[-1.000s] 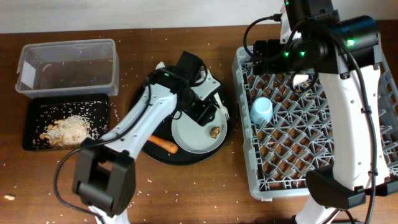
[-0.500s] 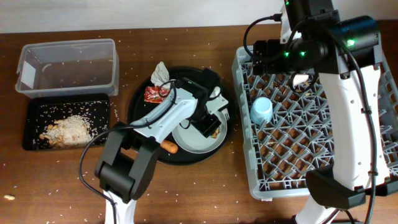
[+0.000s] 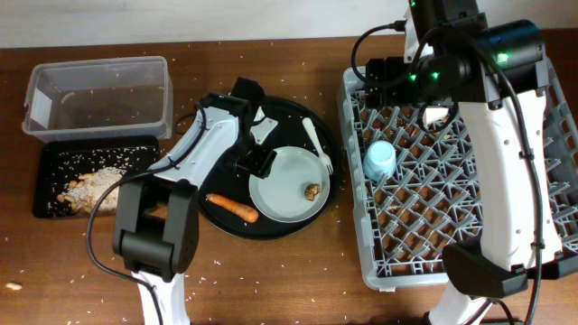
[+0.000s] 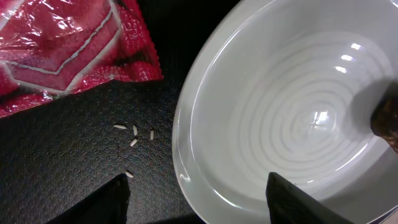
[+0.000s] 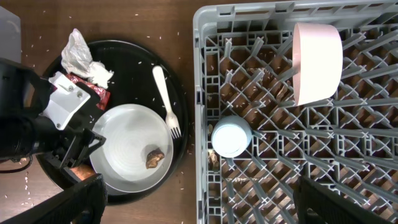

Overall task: Sort waste into correct bins and load items into the dishwasher rack
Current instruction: 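Tip the white plate over the black tray to drop the scrap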

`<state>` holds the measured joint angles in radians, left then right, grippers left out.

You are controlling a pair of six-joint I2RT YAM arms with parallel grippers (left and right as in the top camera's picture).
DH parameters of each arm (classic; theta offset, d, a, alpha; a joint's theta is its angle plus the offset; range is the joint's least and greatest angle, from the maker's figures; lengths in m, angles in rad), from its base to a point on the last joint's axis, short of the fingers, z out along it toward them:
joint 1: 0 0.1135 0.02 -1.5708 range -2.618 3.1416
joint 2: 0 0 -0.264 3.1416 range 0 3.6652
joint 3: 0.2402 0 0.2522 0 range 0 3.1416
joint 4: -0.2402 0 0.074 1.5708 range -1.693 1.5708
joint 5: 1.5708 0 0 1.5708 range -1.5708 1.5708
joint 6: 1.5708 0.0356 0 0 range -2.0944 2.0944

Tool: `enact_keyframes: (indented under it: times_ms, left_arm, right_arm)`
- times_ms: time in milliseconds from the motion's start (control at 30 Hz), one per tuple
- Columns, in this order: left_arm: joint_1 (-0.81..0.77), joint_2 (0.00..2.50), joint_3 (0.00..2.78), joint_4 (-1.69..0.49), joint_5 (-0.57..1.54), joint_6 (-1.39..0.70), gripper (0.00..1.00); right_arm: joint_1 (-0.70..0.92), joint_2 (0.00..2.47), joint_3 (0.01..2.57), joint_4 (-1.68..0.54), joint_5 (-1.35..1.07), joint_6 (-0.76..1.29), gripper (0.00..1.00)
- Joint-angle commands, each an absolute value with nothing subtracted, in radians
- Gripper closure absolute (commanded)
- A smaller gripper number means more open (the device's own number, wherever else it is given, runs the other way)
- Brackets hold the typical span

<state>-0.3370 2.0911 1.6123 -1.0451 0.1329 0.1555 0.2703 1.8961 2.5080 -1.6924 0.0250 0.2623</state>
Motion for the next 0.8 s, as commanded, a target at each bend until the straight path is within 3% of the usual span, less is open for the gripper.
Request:
enact_keyframes:
  times_ms: [0, 33, 167, 433, 567, 767]
  left_arm:
    - [-0.337, 2.149, 1.617, -1.04, 0.131, 0.142, 0.4]
    - [-0.337, 2.151, 1.617, -1.04, 0.13, 0.142, 0.48]
    - [-0.337, 2.159, 1.617, -1.029, 0.13, 0.142, 0.57]
    - [-0.337, 2.203, 1.618, -1.022, 0.126, 0.142, 0.99]
    - [-0.336, 2.202, 1.665, -1.074, 0.104, 0.142, 0.99]
    - [-0.274, 2.202, 2.041, -1.386, 0.104, 0.143, 0.99]
  right_arm:
    - [0.275, 1.905, 2.518, -1.699, 0.034, 0.27, 0.05]
    - [0.275, 1.905, 2.518, -1.699, 0.034, 0.27, 0.05]
    - [0.275, 1.905, 2.518, -1.699, 0.034, 0.27, 0.05]
    - [0.275, 1.905, 2.518, -1.699, 0.034, 0.27, 0.05]
    - [0.274, 1.905, 2.518, -1.699, 0.035, 0.27, 0.06]
    - [0.274, 1.905, 2.518, -1.698, 0.038, 0.267, 0.05]
